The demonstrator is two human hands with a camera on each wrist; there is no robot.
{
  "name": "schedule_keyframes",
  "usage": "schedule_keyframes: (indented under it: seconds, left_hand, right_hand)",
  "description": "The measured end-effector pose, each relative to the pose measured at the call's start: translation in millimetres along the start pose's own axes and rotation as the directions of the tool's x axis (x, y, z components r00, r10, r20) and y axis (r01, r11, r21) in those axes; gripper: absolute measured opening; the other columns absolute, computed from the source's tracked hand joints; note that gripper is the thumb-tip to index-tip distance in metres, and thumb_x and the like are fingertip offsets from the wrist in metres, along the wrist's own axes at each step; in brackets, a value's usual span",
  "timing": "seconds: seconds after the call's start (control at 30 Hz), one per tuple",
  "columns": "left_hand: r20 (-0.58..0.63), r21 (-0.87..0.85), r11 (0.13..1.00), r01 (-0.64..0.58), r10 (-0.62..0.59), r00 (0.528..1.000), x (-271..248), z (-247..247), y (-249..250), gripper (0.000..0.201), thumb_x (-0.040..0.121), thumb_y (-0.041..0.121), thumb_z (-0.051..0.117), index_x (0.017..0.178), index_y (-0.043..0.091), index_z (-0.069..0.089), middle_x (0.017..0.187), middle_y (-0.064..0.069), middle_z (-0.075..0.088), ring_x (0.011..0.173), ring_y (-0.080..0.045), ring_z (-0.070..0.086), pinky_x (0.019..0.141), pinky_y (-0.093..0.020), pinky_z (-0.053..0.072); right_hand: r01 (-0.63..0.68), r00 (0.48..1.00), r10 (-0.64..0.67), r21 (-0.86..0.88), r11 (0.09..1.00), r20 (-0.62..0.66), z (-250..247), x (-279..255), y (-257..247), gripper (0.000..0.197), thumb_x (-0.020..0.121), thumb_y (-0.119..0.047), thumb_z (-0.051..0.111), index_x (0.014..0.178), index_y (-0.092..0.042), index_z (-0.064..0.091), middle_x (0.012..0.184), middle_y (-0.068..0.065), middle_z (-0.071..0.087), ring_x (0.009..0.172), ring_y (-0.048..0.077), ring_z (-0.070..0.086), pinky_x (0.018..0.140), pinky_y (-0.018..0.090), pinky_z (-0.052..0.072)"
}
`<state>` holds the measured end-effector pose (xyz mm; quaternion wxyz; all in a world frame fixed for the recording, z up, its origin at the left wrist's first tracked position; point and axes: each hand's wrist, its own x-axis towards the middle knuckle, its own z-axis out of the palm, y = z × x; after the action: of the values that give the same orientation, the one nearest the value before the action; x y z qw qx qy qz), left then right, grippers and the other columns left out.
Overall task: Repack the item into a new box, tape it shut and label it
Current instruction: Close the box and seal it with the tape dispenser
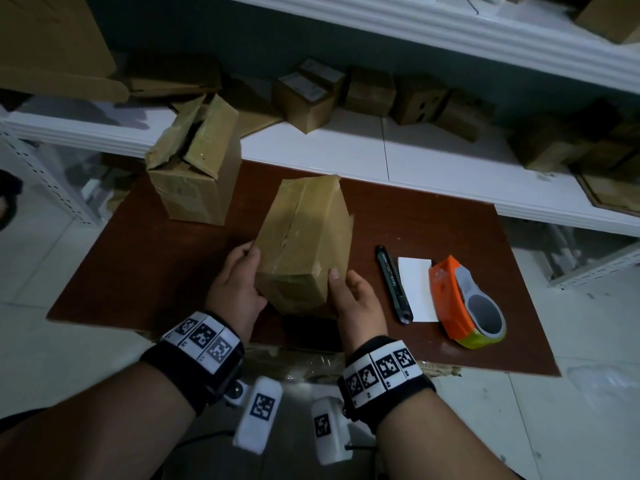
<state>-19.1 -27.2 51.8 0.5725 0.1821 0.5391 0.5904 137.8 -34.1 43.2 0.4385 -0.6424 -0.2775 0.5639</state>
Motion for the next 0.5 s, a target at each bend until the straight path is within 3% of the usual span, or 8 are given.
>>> schedule_keyframes:
  seconds: [0.07,0.13,0.23,0.27,0.33,0.4,0.5]
  left_hand:
    - [0.024,0.036,0.999,-0.003,0.003,1.0,1.0,0.3,1.4,0.018,0.097,0.029,0.055,0.111,0.031,0.066,0.122,-0.003,0.064,0.112,-0.024,0.062,0.102,-0.055,0.048]
    - [0.043,0.173,0.984,-0.029,0.022,0.999,4.0,-4.0,1.7,0.025,0.096,0.025,0.055,0.107,0.043,0.068,0.129,-0.002,0.063,0.114,-0.021,0.064,0.094,-0.05,0.055]
    - [0.103,0.371,0.923,-0.1,0.066,0.992,7.0,-9.5,3.9,0.04,0.099,0.011,0.048,0.111,0.047,0.063,0.122,0.015,0.066,0.112,-0.011,0.064,0.094,-0.04,0.054]
    - [0.135,0.441,0.887,-0.139,0.087,0.987,4.2,-8.3,5.4,0.037,0.1,0.015,0.047,0.112,0.047,0.062,0.116,0.02,0.065,0.11,-0.007,0.063,0.092,-0.033,0.052]
    - [0.152,0.529,0.835,-0.153,0.085,0.985,-3.6,-5.6,10.7,0.022,0.104,0.035,0.043,0.113,0.042,0.061,0.103,0.023,0.064,0.098,0.001,0.061,0.078,-0.019,0.044]
    - [0.152,0.568,0.814,-0.119,0.038,0.988,-7.7,-4.9,12.6,0.034,0.101,0.053,0.037,0.113,0.036,0.063,0.1,0.017,0.066,0.093,-0.001,0.06,0.07,-0.019,0.039]
    - [0.176,0.621,0.779,-0.091,-0.025,0.984,-4.5,-6.6,8.4,0.047,0.097,0.061,0.038,0.126,0.032,0.061,0.107,0.012,0.066,0.095,-0.006,0.06,0.072,-0.023,0.04]
  right_hand:
    - [0.021,1.0,-0.021,-0.013,1.0,-0.005,-2.0,-0.1,1.2,0.078,0.084,-0.043,0.078,0.149,-0.017,0.045,0.129,0.001,0.067,0.112,0.018,0.068,0.102,0.043,0.054]
    - [0.065,0.998,-0.066,-0.05,0.997,-0.017,-5.9,0.3,0.4,0.083,0.079,-0.045,0.081,0.149,-0.02,0.044,0.13,0.001,0.066,0.11,0.013,0.068,0.099,0.039,0.056]
    - [0.172,0.984,-0.177,-0.105,0.979,-0.035,-14.0,0.9,-4.6,0.078,0.082,-0.035,0.082,0.148,-0.018,0.045,0.128,-0.002,0.064,0.099,-0.007,0.062,0.088,0.017,0.055]
    - [0.198,0.979,-0.203,-0.119,0.973,-0.031,-15.9,1.3,-5.0,0.076,0.082,-0.033,0.082,0.147,-0.017,0.046,0.125,-0.004,0.065,0.098,-0.009,0.061,0.084,0.013,0.055]
    - [0.232,0.972,-0.236,-0.15,0.961,-0.009,-17.8,0.9,-4.7,0.076,0.08,-0.031,0.084,0.146,-0.019,0.048,0.118,-0.011,0.067,0.096,-0.011,0.062,0.077,0.009,0.055]
    - [0.246,0.969,-0.248,-0.176,0.953,0.013,-17.9,-0.5,-4.3,0.073,0.079,-0.03,0.085,0.143,-0.024,0.05,0.109,-0.018,0.066,0.088,-0.013,0.064,0.072,0.009,0.054]
    - [0.256,0.966,-0.256,-0.18,0.95,0.026,-18.7,-0.4,-3.2,0.068,0.079,-0.029,0.085,0.139,-0.03,0.052,0.106,-0.016,0.068,0.088,-0.013,0.065,0.078,0.019,0.058]
